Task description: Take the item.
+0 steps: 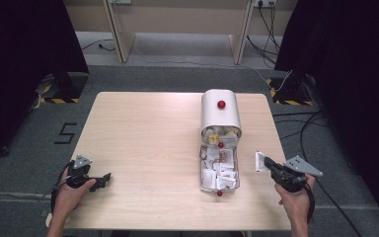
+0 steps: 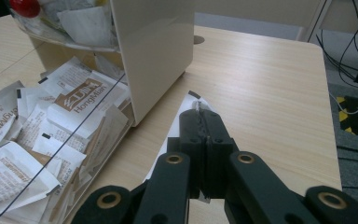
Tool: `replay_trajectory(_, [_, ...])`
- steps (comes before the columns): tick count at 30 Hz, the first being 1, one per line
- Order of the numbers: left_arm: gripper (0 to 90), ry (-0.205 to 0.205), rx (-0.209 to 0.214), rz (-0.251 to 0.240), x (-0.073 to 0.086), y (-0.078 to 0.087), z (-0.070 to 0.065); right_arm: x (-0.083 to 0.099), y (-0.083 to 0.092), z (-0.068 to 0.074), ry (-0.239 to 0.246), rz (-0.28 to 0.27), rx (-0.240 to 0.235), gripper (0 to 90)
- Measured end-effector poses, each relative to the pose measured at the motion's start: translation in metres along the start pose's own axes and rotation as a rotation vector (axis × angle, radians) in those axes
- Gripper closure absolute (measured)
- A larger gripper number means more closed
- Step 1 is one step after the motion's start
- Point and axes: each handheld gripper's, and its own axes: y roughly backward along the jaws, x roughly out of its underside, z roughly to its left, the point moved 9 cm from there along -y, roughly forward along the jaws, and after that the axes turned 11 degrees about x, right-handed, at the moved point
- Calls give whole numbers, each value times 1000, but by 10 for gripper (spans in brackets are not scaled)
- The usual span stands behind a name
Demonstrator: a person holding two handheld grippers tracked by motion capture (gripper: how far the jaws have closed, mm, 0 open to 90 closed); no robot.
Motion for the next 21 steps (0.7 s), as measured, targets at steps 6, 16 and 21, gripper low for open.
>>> replay_trajectory(6, [0,0,0,0,0,0,0,5,-6,-2,0,16,3,893])
replay_trajectory(16, [0,0,0,0,0,0,0,10,-12,-6,-6,29,12,892])
replay_trajectory(21, [0,0,0,0,0,0,0,16,-20,-8,-11,47,16,892])
